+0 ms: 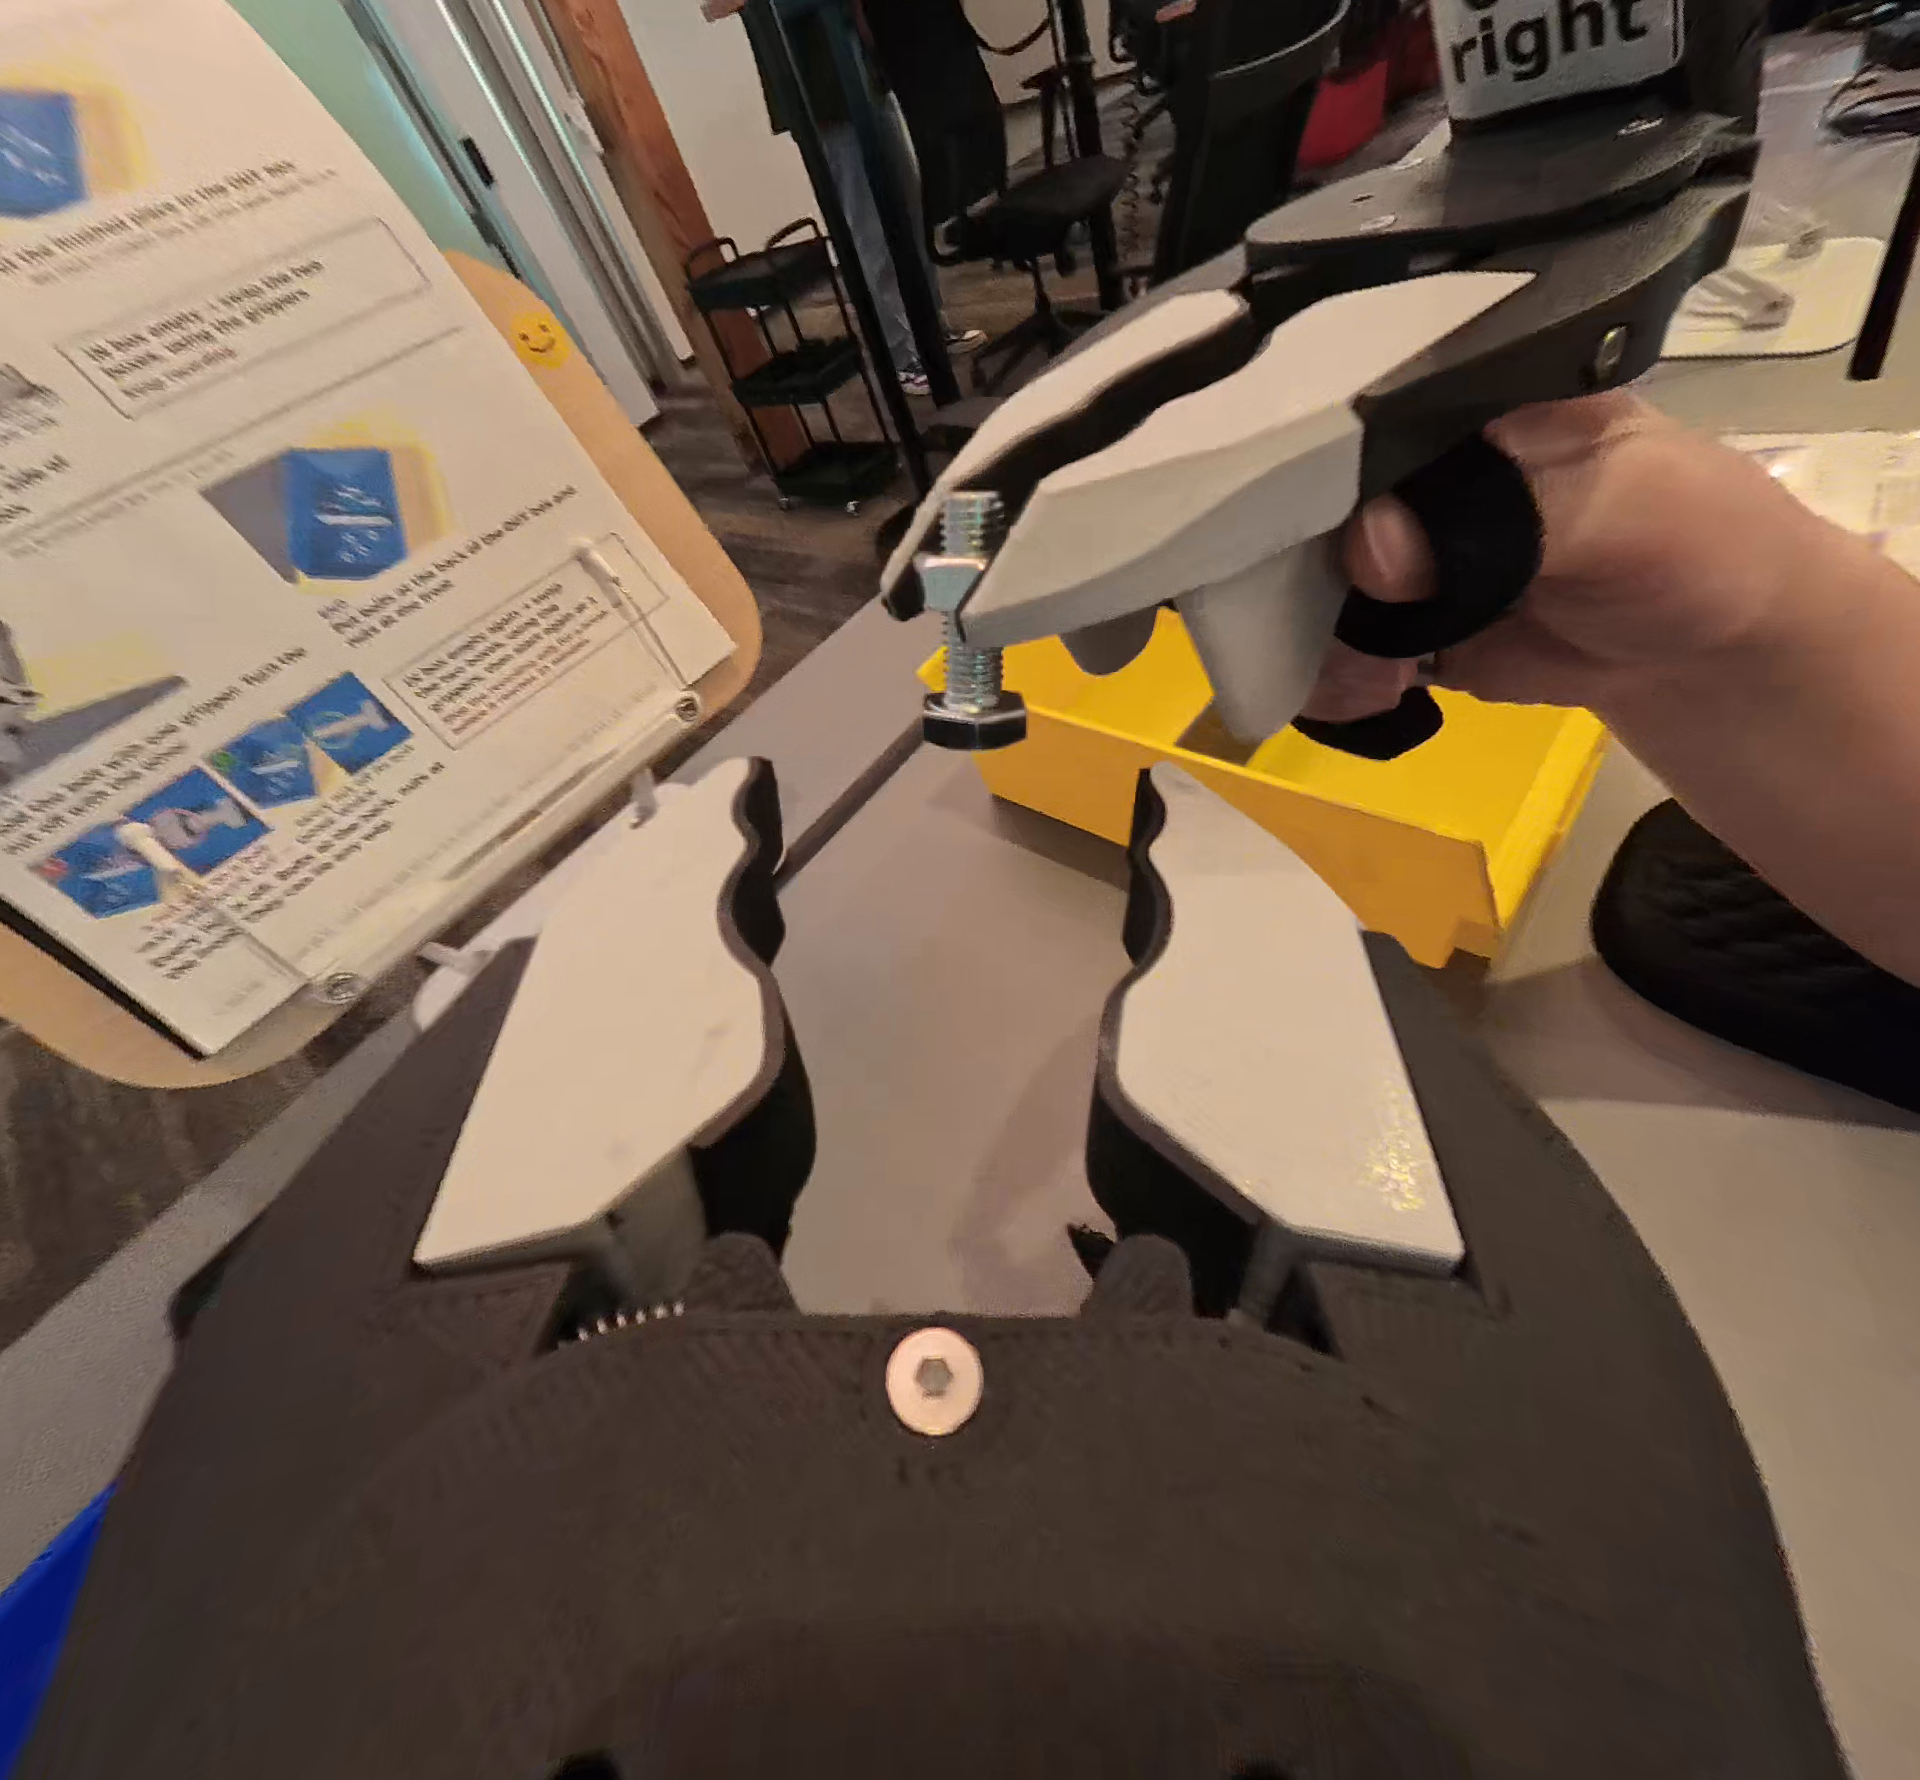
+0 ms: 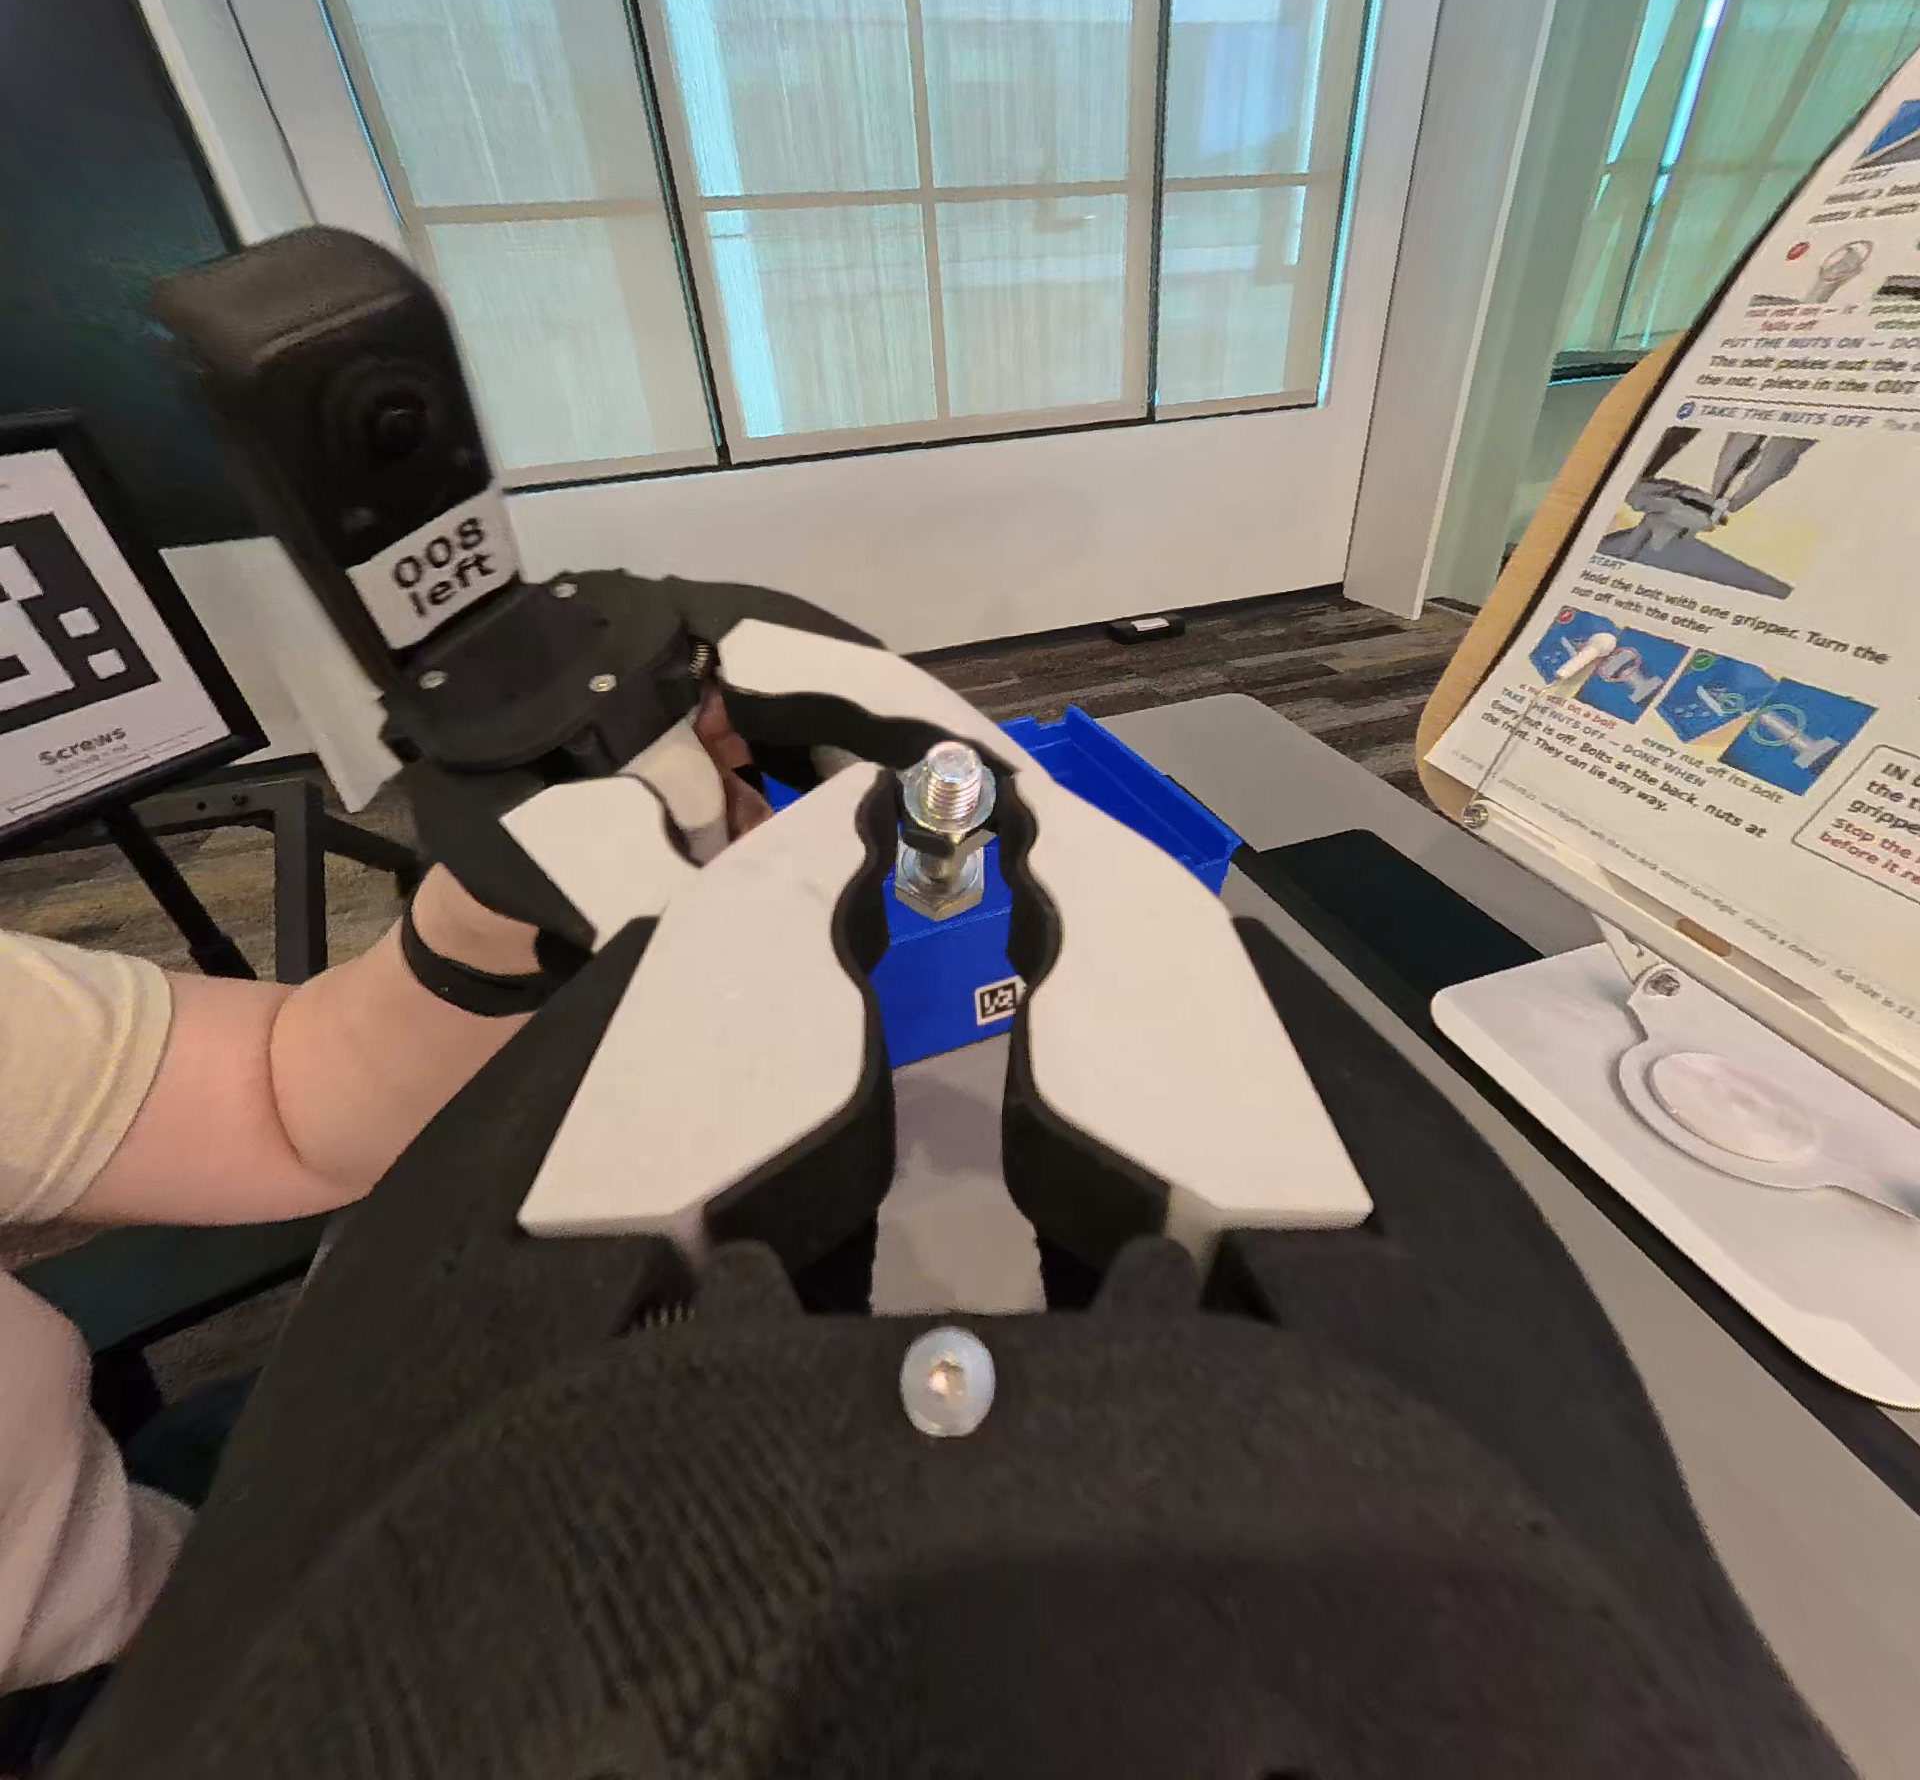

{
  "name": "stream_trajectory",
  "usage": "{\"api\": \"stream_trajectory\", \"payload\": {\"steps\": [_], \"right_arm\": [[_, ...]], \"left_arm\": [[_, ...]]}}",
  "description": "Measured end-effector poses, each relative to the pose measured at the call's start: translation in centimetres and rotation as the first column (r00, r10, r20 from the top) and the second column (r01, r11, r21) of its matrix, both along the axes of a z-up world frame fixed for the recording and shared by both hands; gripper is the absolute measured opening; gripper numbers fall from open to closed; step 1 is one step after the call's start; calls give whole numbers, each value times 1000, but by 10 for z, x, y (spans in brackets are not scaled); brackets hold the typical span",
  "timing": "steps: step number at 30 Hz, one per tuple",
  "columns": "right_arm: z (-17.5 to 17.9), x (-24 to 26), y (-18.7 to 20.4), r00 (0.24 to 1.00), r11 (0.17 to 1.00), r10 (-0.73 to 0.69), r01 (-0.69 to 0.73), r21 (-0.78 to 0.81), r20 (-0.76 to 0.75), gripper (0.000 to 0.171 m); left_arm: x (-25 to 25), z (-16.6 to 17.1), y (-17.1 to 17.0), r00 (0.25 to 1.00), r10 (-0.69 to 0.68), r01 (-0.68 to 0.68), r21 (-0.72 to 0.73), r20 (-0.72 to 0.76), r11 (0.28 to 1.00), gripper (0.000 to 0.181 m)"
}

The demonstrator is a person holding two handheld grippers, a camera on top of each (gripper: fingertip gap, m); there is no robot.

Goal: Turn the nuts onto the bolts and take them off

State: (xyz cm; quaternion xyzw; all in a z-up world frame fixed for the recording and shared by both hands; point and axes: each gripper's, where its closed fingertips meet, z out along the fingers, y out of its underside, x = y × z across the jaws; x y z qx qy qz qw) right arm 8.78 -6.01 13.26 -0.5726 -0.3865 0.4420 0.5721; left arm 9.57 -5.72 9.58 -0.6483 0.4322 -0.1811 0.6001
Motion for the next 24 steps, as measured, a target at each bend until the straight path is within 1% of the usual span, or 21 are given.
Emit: {"api": "stream_trajectory", "payload": {"steps": [2, 5, 6, 8, 11, 14, 16, 18, 20, 24], "right_arm": [[-3, -3, -7, 998, 999, 36, -38, 36, 52, 19], [-8, -4, -15, 991, 994, 70, -79, 72, 118, 19], [-8, -3, -15, 990, 995, 70, -79, 66, 120, 19], [-6, 0, -9, 994, 999, 31, -35, 41, 102, 19], [-6, 1, -2, 997, 1000, -18, 17, 12, 81, 19], [-6, -4, -3, 997, 1000, -28, 27, 13, 74, 20], [-8, -7, -4, 995, 999, -32, 29, 24, 92, 20], [-9, -8, -4, 994, 998, -43, 40, 39, 102, 21], [-8, -8, -5, 994, 998, -46, 42, 44, 102, 23], [-8, -8, -5, 994, 998, -48, 44, 42, 100, 20]], "left_arm": [[4, -2, -1, 998, -53, 54, -27, 46, 998, 54], [12, -8, -15, 976, -202, 209, -107, 77, 972, 34], [13, -10, -17, 971, -225, 234, -130, 80, 964, 35], [10, -9, -12, 979, -187, 197, -125, 87, 972, 38], [7, -5, -1, 992, -84, 90, -69, 91, 994, 46], [9, -2, 2, 996, -20, 21, -9, 91, 1000, 46], [10, 1, 0, 995, -20, 17, 33, 98, 999, 32], [9, 3, 0, 993, -23, 18, 39, 113, 999, 24], [8, 2, 0, 993, -33, 32, 11, 116, 999, 24], [6, 0, 1, 991, -46, 49, -22, 125, 999, 27]]}}
